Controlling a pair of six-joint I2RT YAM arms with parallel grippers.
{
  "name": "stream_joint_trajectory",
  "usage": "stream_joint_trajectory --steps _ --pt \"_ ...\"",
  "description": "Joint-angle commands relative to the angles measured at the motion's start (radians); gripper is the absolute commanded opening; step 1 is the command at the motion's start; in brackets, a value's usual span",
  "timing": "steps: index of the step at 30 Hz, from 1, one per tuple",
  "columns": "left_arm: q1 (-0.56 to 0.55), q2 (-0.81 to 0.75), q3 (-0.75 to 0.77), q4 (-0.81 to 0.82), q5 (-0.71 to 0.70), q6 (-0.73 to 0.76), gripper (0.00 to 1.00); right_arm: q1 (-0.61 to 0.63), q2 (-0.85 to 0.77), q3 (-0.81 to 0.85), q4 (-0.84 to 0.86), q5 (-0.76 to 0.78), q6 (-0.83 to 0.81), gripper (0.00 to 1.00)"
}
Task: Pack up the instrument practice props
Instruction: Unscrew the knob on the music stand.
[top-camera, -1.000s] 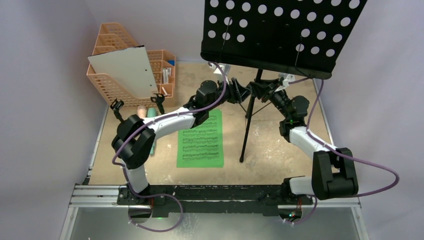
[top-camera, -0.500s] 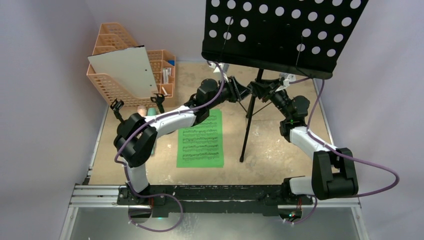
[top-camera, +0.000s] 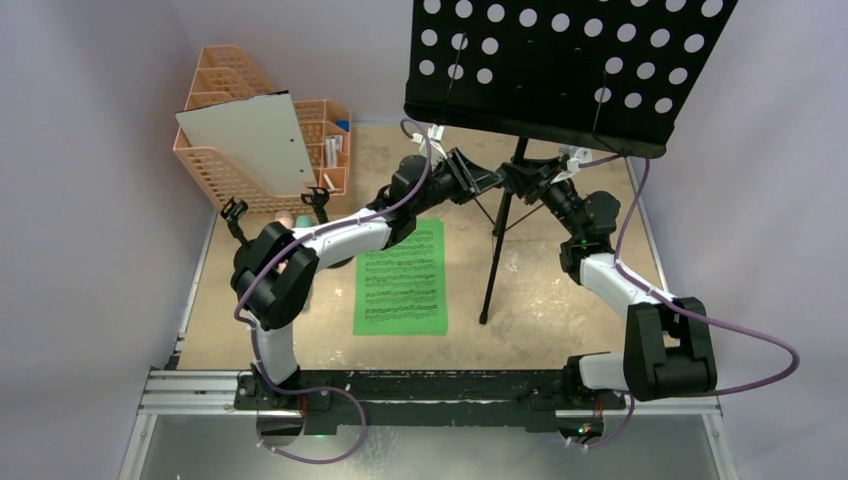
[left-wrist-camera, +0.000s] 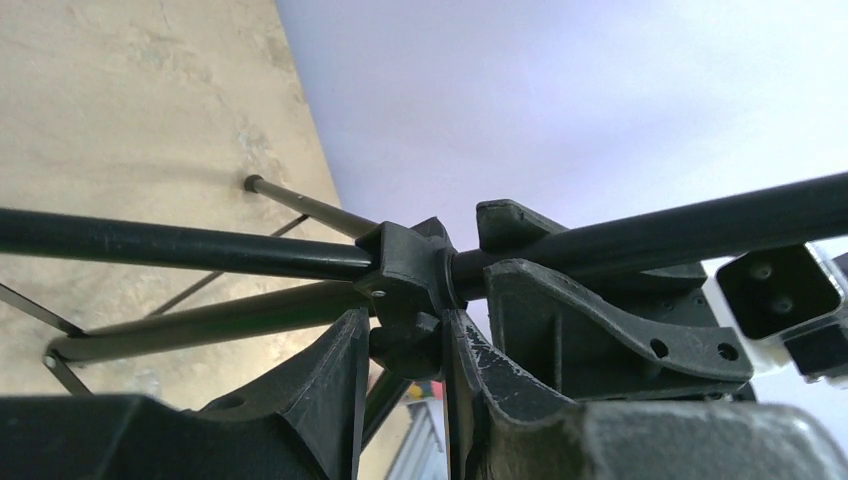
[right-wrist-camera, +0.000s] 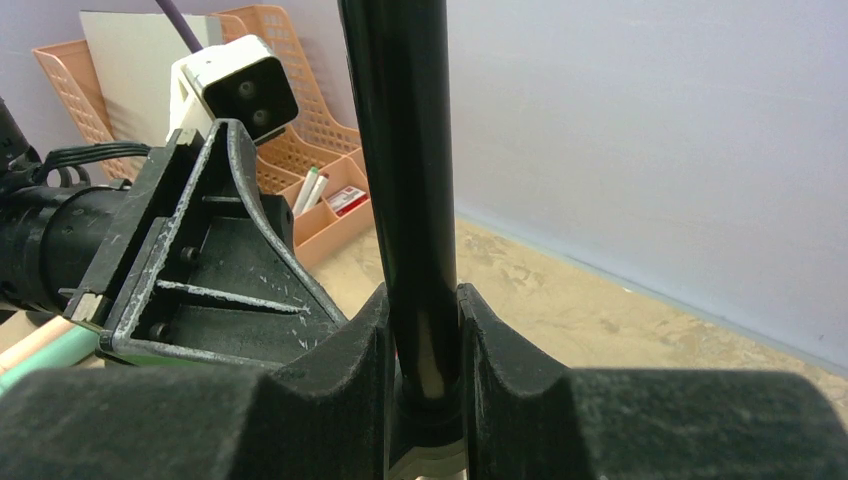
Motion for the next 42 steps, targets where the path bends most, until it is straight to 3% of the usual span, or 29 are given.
stream_joint_trajectory --steps 1,11,17,21,24,26,30,34,39,42 --pt "-0.005 0.031 -0.01 0.023 0.023 -0.213 0.0 0.006 -0.023 -0.006 -0.053 -0.011 0.021 0.0" --pt "-0.029 -0.012 -0.107 0.07 -0.004 -0.495 0.0 0.007 -0.024 -0.005 -0.059 -0.01 0.021 0.0" --pt "-0.042 -0.019 -0.168 0.176 -0.016 -0.706 0.0 0.007 -0.025 0.0 -0.068 -0.012 0.025 0.0" --pt "-0.042 -0.02 -0.19 0.253 -0.016 -0.761 0.0 0.007 -0.03 0.002 -0.077 -0.007 0.021 0.0" --pt "-0.041 -0.034 -0.187 0.245 -0.02 -0.722 0.26 0.007 -0.033 0.004 -0.086 -0.006 0.019 0.0" --pt "-0.039 -0.053 -0.188 0.238 -0.03 -0.665 0.36 0.007 -0.035 0.004 -0.09 -0.005 0.018 0.0" --pt "-0.007 -0.101 -0.197 0.214 -0.034 -0.485 0.46 0.007 -0.045 0.007 -0.101 -0.001 0.009 0.0" --pt "0.014 -0.163 -0.218 0.17 -0.052 -0.217 0.59 0.007 -0.046 0.011 -0.109 -0.005 0.005 0.0" --pt "0.009 -0.221 -0.223 0.146 -0.079 0.315 0.61 0.008 -0.051 0.016 -0.121 -0.01 0.004 0.0" --pt "-0.001 -0.246 -0.287 0.259 -0.071 0.658 0.61 0.008 -0.052 0.018 -0.122 -0.014 0.006 0.0"
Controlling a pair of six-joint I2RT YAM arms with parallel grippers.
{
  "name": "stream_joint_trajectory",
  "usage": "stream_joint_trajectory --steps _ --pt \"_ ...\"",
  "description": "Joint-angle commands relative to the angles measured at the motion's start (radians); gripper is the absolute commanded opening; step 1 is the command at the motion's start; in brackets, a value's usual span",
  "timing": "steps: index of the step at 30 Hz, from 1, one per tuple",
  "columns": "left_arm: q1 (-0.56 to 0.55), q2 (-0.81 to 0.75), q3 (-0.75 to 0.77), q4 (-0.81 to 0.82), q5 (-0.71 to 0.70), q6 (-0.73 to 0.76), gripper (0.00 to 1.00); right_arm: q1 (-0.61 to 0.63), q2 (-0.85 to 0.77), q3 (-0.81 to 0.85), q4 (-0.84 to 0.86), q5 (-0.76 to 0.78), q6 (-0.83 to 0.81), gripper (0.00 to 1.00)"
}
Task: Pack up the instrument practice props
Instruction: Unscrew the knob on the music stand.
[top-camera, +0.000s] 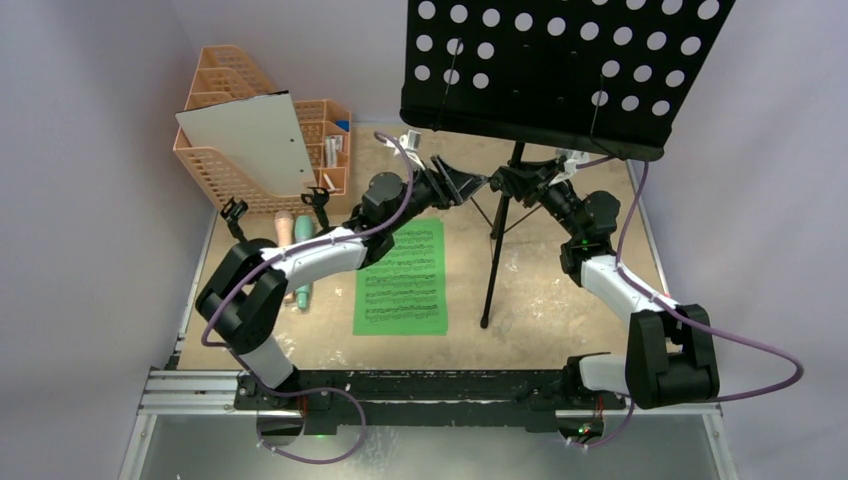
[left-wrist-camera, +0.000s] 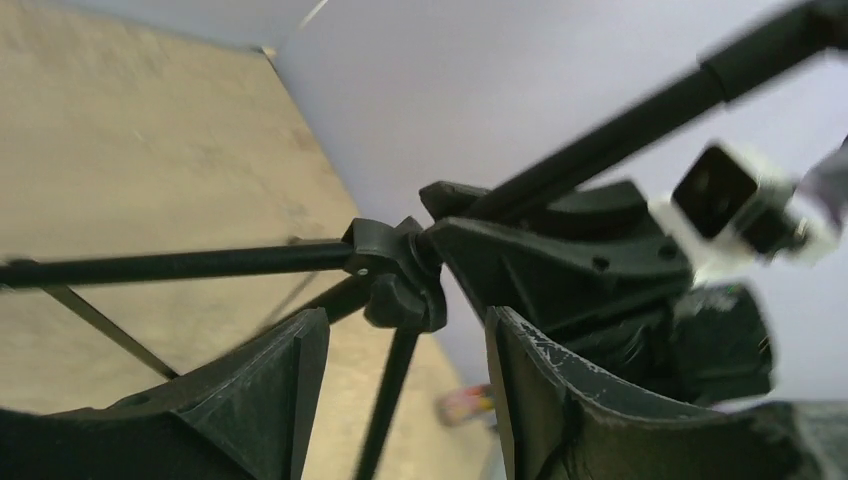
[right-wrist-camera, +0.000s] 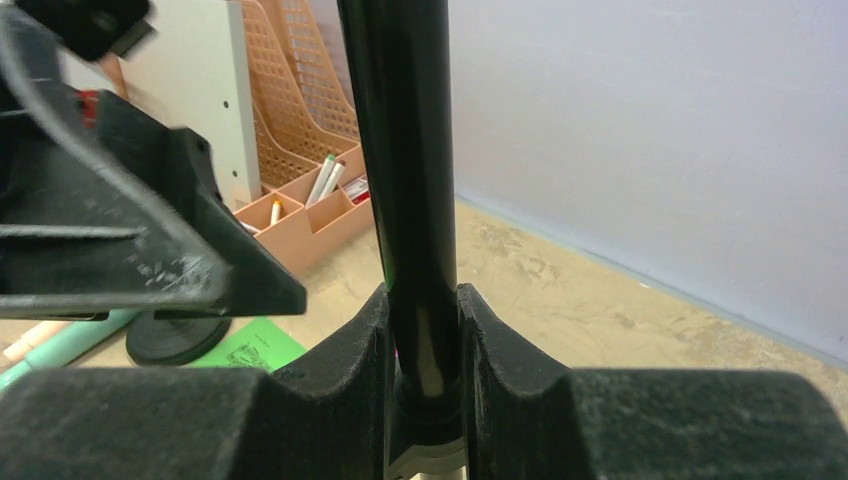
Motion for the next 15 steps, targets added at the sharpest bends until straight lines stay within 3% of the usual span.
stream_joint_trajectory --steps 1,6,9,15 --pt "-0.014 -0.068 -0.091 0.161 0.017 0.658 0.61 0.003 -0.015 0.018 -0.057 0.008 0.022 0.0" --pt "-0.053 -0.064 -0.161 0.299 0.156 1.122 0.62 0.003 -0.016 0.021 -0.058 -0.001 0.026 0.0" --pt "-0.069 -0.049 -0.139 0.264 0.229 1.342 0.61 0.002 -0.025 0.021 -0.068 -0.001 0.024 0.0" --pt "-0.074 -0.024 -0.056 0.109 0.222 1.624 0.59 0.002 -0.037 0.023 -0.074 -0.007 0.021 0.0"
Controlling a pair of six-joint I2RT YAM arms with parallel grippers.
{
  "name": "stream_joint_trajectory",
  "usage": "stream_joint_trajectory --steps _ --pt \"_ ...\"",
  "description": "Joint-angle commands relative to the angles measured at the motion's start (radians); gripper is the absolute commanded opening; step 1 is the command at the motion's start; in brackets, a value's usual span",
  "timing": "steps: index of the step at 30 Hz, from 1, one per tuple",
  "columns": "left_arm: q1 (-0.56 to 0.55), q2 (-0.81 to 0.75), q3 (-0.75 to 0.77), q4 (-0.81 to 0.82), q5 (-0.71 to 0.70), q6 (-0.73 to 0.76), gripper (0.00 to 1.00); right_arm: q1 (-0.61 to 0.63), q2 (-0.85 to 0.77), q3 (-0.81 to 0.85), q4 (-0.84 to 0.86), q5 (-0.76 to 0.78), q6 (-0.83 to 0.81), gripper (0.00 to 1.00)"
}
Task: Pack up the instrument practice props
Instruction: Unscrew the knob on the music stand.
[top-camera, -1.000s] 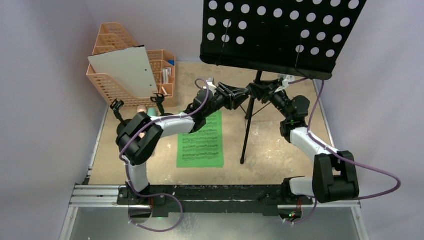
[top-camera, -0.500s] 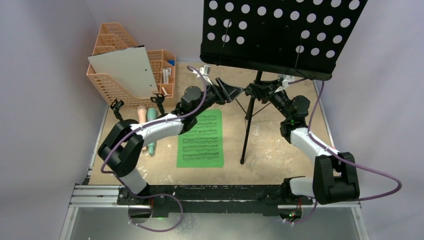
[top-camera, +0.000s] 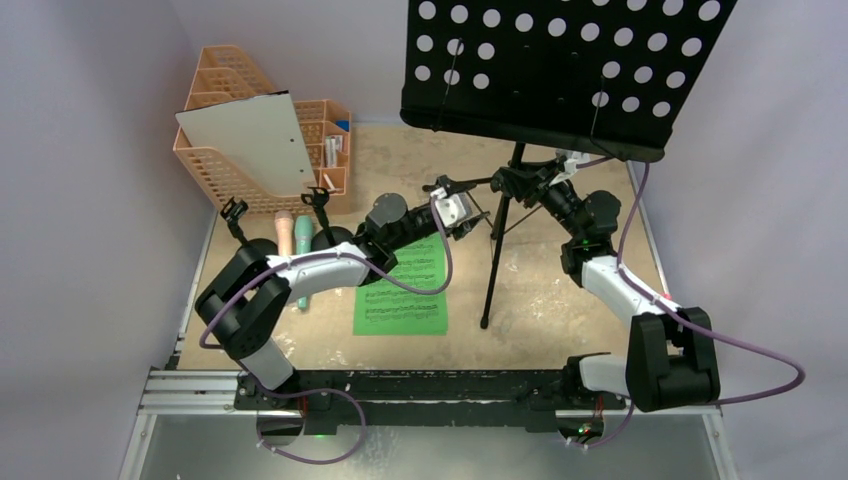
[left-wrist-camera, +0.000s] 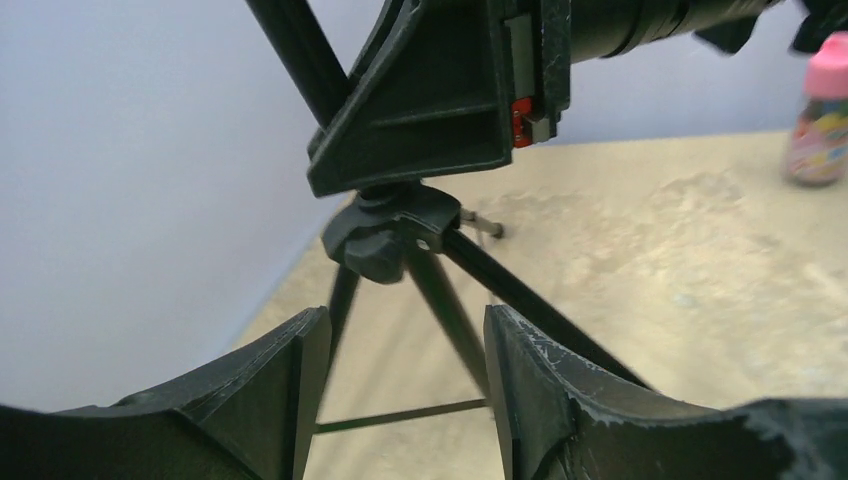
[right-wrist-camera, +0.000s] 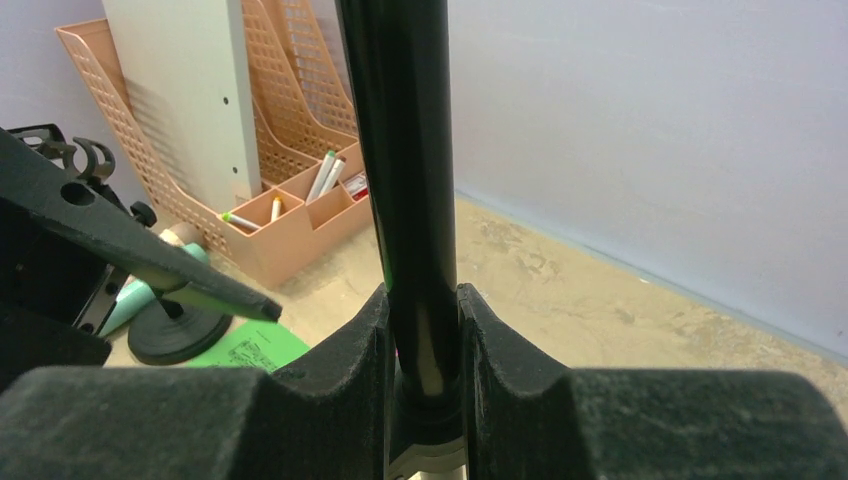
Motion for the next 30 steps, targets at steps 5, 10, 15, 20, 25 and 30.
stream_joint_trajectory --steps 5,10,15,20,25,30 --pt "0.003 0.054 0.141 -0.128 0.036 0.482 0.55 0.002 -0.029 0.021 -0.051 -0.009 0.024 0.0" --pt "0.003 0.1 0.223 -0.204 0.075 0.544 0.52 0.002 -0.018 0.027 -0.053 -0.018 0.027 0.0" --pt "0.003 0.123 0.257 -0.224 0.111 0.55 0.51 0.002 -0.022 0.027 -0.055 -0.02 0.027 0.0" --pt "0.003 0.137 0.293 -0.275 0.122 0.566 0.49 0.003 -0.025 0.033 -0.073 -0.021 0.023 0.0" --pt "0.0 0.145 0.324 -0.322 0.125 0.575 0.47 0.004 -0.029 0.037 -0.08 -0.021 0.021 0.0" --pt "-0.004 0.151 0.338 -0.345 0.111 0.577 0.4 0.004 -0.033 0.037 -0.086 -0.021 0.019 0.0"
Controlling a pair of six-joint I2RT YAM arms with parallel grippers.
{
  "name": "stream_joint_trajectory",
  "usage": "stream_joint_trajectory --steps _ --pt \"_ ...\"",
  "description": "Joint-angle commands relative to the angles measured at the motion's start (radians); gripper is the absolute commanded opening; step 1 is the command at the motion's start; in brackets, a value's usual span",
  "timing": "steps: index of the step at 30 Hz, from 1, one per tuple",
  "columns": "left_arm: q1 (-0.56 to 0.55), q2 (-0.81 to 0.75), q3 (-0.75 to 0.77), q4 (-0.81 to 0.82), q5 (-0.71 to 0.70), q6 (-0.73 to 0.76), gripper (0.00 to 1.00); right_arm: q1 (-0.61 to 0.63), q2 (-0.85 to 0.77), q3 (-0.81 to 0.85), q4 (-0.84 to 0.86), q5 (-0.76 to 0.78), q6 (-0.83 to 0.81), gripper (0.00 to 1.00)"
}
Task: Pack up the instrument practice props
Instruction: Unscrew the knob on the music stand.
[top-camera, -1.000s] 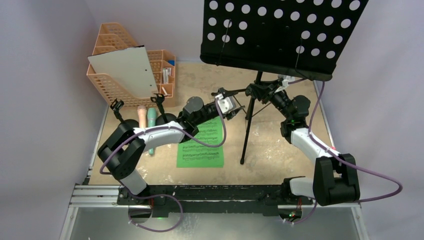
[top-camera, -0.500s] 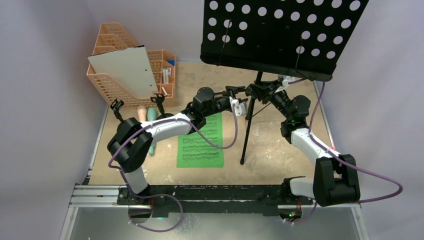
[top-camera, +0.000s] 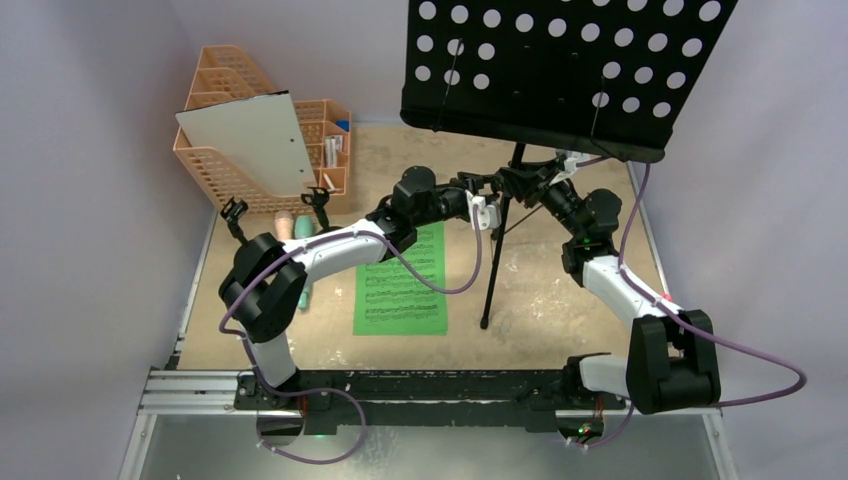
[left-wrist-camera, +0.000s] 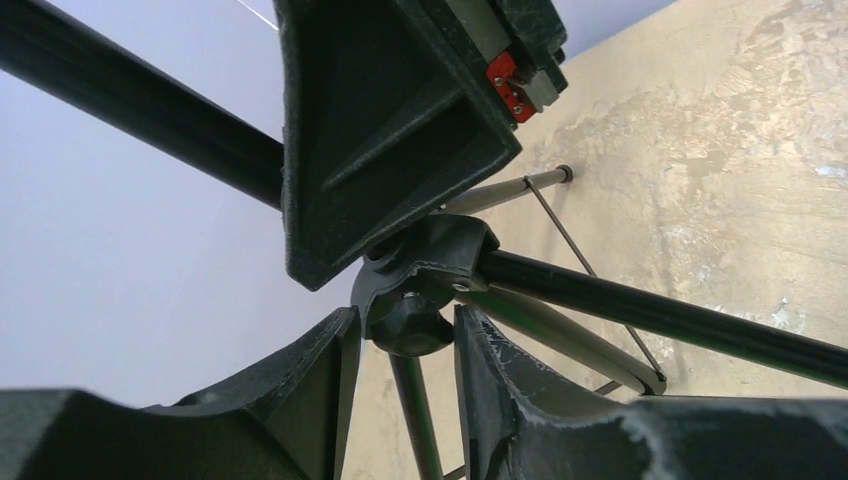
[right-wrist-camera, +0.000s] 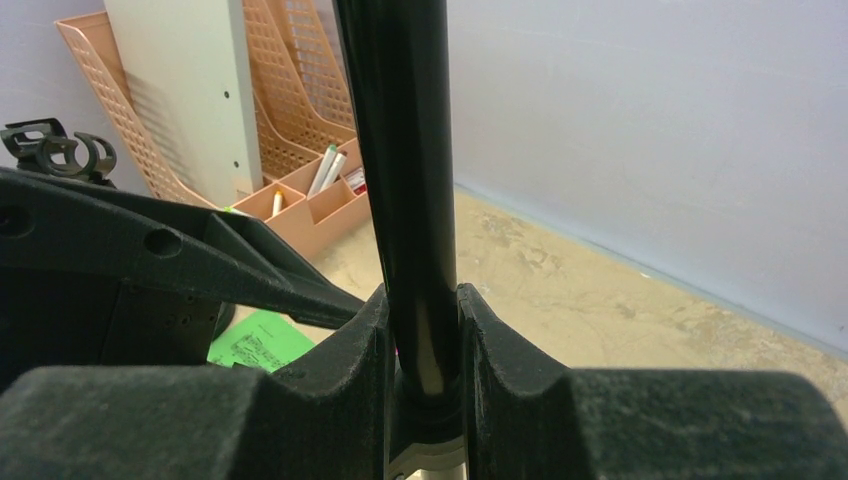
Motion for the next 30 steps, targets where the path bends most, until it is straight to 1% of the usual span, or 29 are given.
stream_joint_trajectory --steps 1,5,7,8,9,11,13,17,21,27,28,30 --pt "-0.004 0.012 0.052 -0.029 0.018 0.023 0.37 0.004 -0.02 0.028 -0.044 -0.011 0.025 0.0" --pt "-0.007 0.011 0.061 -0.048 0.006 0.002 0.16 0.003 -0.022 0.029 -0.048 -0.012 0.023 0.0" --pt "-0.007 0.007 0.065 -0.049 0.006 -0.038 0.04 0.003 -0.022 0.029 -0.048 -0.011 0.023 0.0" --pt "-0.006 0.005 0.068 -0.053 0.009 -0.061 0.0 0.004 -0.021 0.029 -0.048 -0.01 0.022 0.0" --pt "-0.006 0.002 0.071 -0.059 0.018 -0.091 0.0 0.003 -0.021 0.029 -0.048 -0.011 0.022 0.0" --pt "-0.006 -0.002 0.086 -0.064 0.022 -0.197 0.0 0.003 -0.019 0.029 -0.047 -0.011 0.022 0.0" --pt "-0.008 -0.002 0.113 -0.065 -0.007 -0.347 0.0 0.003 -0.019 0.029 -0.047 -0.008 0.022 0.0" --pt "-0.007 -0.009 0.123 -0.026 -0.158 -0.7 0.0 0.004 -0.016 0.029 -0.049 -0.002 0.02 0.0" --pt "-0.006 -0.014 0.121 -0.048 -0.283 -1.062 0.0 0.004 -0.015 0.029 -0.055 0.004 0.014 0.0" --pt "-0.002 -0.029 0.082 -0.119 -0.37 -1.568 0.0 0.006 -0.024 0.031 -0.078 0.032 -0.004 0.0" --pt "-0.001 -0.032 0.064 -0.112 -0.368 -1.689 0.0 0.006 -0.027 0.031 -0.083 0.037 -0.007 0.0" --pt "-0.004 -0.037 0.008 -0.05 -0.362 -1.875 0.0 0.006 -0.031 0.032 -0.087 0.044 -0.011 0.0"
